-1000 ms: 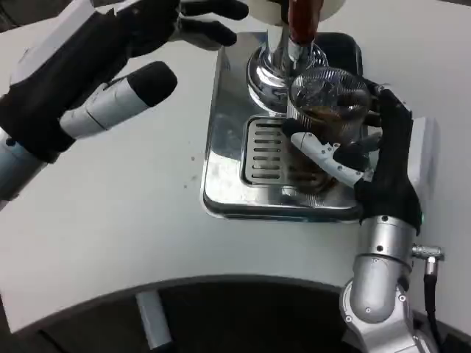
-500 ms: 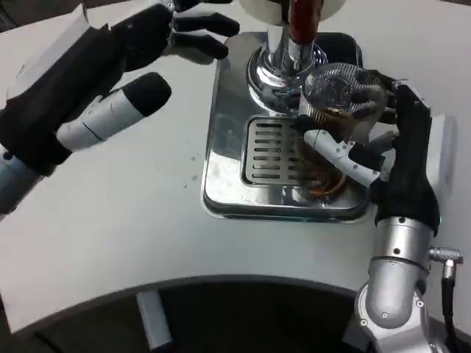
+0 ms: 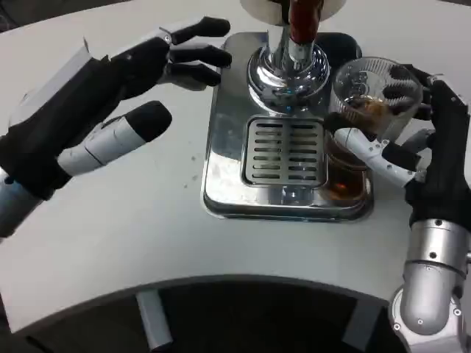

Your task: Grasp the cup under the faucet to collect the drink, then remove the cup.

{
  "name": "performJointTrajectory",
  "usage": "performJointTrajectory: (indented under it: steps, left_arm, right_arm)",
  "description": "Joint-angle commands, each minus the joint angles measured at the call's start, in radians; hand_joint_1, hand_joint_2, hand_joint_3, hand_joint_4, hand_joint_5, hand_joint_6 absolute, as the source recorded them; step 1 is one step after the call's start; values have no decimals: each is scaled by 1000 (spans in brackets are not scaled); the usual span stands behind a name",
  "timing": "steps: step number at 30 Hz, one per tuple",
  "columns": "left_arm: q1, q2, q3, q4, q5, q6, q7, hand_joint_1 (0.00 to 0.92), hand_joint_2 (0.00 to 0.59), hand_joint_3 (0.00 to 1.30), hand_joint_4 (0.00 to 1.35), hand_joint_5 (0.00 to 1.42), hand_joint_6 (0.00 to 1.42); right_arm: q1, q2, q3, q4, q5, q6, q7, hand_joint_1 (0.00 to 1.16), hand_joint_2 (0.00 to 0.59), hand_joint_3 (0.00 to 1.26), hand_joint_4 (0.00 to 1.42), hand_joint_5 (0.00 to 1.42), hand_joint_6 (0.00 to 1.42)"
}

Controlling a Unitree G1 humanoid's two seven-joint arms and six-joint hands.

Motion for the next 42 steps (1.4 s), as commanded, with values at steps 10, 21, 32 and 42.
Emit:
performJointTrajectory:
  steps: [10, 21, 32, 42]
  left_arm:
    - [74, 19, 8, -46, 51, 6, 30, 0, 92, 200, 270, 319, 314]
    - [140, 20, 0, -83, 126, -4, 57, 0, 92, 200, 256, 293, 276]
    - [200, 22, -5, -117, 209, -10, 94, 0, 93, 179, 168, 192, 184]
    - [255, 31, 1, -160, 256, 1, 115, 0, 91, 160, 121, 148, 152]
  right_arm:
    - [97, -24, -40, -143, 2, -1, 58, 960, 121, 875, 1019, 1218, 1261]
    - [184, -34, -53, -263, 10, -1, 131, 960, 121, 894, 1045, 1246, 1288]
    - [338, -29, -67, -472, 45, 4, 241, 960, 121, 907, 1058, 1261, 1325]
    - [434, -10, -25, -587, 57, -1, 310, 960, 121, 932, 1084, 1285, 1366]
